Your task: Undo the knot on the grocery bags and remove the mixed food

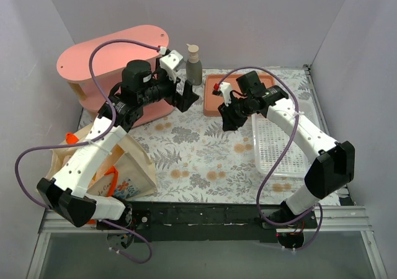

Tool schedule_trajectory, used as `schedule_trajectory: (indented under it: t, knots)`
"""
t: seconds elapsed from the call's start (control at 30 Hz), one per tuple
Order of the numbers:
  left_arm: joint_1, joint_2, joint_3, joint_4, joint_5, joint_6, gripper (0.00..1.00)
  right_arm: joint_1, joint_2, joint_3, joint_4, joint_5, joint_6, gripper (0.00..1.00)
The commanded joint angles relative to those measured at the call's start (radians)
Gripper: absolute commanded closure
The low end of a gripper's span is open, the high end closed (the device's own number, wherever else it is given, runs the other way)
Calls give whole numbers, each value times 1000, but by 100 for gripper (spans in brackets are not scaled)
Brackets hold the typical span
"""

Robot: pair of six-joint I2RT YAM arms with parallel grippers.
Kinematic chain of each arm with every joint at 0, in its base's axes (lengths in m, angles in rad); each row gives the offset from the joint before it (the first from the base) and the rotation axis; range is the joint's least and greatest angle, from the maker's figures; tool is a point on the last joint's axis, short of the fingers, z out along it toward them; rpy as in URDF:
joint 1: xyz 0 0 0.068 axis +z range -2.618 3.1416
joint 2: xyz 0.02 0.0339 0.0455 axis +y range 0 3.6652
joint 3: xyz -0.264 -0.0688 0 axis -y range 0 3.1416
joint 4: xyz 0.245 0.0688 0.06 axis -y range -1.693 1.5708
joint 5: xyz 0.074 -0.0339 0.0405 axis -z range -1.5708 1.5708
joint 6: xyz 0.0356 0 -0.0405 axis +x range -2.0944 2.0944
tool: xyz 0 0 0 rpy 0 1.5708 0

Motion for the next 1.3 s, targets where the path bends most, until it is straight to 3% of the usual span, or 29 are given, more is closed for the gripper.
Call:
schedule_trajectory:
  t: [0.0, 0.13, 0.33, 0.47, 0.53, 0.57, 0.67, 0.7, 0.8, 0.83, 0.97, 1.1, 1.27]
  knots:
    - [-5, -69, 59, -106, -110, 57, 2, -18, 7, -104, 33, 62, 86, 69]
    - [-5, 14, 294, -313, -246, 78, 2, -36, -59, -212, 22, 197, 51, 77]
    - [-3, 0, 285, -420, -394, 195, 2, -105, -134, -387, 4, 249, 33, 79]
    - [20, -29, 328, -554, -559, 190, 2, -132, -125, -369, -25, 241, 0, 80]
    - [49, -84, 314, -618, -628, 206, 2, -130, -106, -275, -44, 200, -36, 78]
    - [50, -104, 302, -629, -662, 203, 2, -127, -93, -220, -54, 104, -49, 74]
    - [78, -182, 246, -570, -788, 171, 2, -83, -24, -16, -33, -89, -69, 41]
    - [105, -181, 254, -539, -805, 161, 2, -66, 2, 30, -1, -142, -69, 37]
    - [145, -95, 392, -439, -863, 154, 2, 8, 108, 199, 104, -335, -41, 32]
    - [145, -61, 526, -430, -855, 154, 2, 52, 159, 258, 135, -370, -17, 31]
    - [145, 138, 813, -456, -842, 83, 2, 198, 298, 438, 165, -495, -30, 24]
    - [145, 139, 760, -376, -796, 65, 2, 351, 365, 472, 267, -454, -1, 22]
    - [145, 111, 743, -388, -796, 39, 2, 517, 485, 569, 333, -386, 28, 22]
